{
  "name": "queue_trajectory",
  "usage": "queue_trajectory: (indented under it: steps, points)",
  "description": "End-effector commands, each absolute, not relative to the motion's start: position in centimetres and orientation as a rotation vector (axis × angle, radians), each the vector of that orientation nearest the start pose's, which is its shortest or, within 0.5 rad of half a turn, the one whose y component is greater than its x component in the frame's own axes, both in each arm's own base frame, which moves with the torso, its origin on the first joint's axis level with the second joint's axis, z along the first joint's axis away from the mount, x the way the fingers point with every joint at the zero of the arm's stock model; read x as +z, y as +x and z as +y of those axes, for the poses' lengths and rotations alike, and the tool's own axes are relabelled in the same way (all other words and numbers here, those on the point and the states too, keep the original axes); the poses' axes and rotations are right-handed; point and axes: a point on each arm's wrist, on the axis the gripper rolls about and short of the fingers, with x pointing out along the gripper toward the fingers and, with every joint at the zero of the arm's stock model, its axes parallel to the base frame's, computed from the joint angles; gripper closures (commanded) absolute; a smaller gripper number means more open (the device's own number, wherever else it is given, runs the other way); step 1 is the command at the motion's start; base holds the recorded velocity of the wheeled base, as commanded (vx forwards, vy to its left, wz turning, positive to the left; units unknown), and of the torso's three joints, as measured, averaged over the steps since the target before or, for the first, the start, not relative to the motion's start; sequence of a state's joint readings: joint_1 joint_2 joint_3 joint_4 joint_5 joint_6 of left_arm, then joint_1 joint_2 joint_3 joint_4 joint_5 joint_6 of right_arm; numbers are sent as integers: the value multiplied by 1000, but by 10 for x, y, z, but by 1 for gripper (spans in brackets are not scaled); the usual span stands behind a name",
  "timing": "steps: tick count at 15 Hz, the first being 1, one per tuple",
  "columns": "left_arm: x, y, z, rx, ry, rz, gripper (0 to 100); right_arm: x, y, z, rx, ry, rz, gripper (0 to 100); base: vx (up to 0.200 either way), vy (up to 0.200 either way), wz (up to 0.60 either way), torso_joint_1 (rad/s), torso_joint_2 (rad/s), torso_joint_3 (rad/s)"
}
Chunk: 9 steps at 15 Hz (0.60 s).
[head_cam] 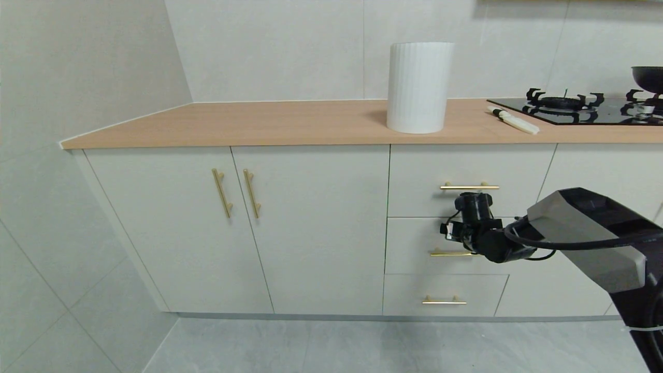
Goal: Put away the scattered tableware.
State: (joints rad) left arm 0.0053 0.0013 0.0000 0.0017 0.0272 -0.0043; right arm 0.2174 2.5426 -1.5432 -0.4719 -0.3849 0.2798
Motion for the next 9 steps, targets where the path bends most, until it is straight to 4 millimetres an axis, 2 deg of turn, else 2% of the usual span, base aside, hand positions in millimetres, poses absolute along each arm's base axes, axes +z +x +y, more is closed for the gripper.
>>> queue_trajectory:
  steps: [1, 7, 9]
  points:
    - [75, -23, 1, 32, -5, 3, 0, 9, 487, 98, -233, 121, 472, 0, 0, 0, 0, 0, 0, 0]
    - [75, -23, 0, 34, -5, 3, 0, 13, 486, 98, -234, 127, 466, 0, 0, 0, 0, 0, 0, 0]
    - [75, -23, 0, 34, -5, 3, 0, 28, 479, 97, -236, 136, 461, 0, 0, 0, 0, 0, 0, 0]
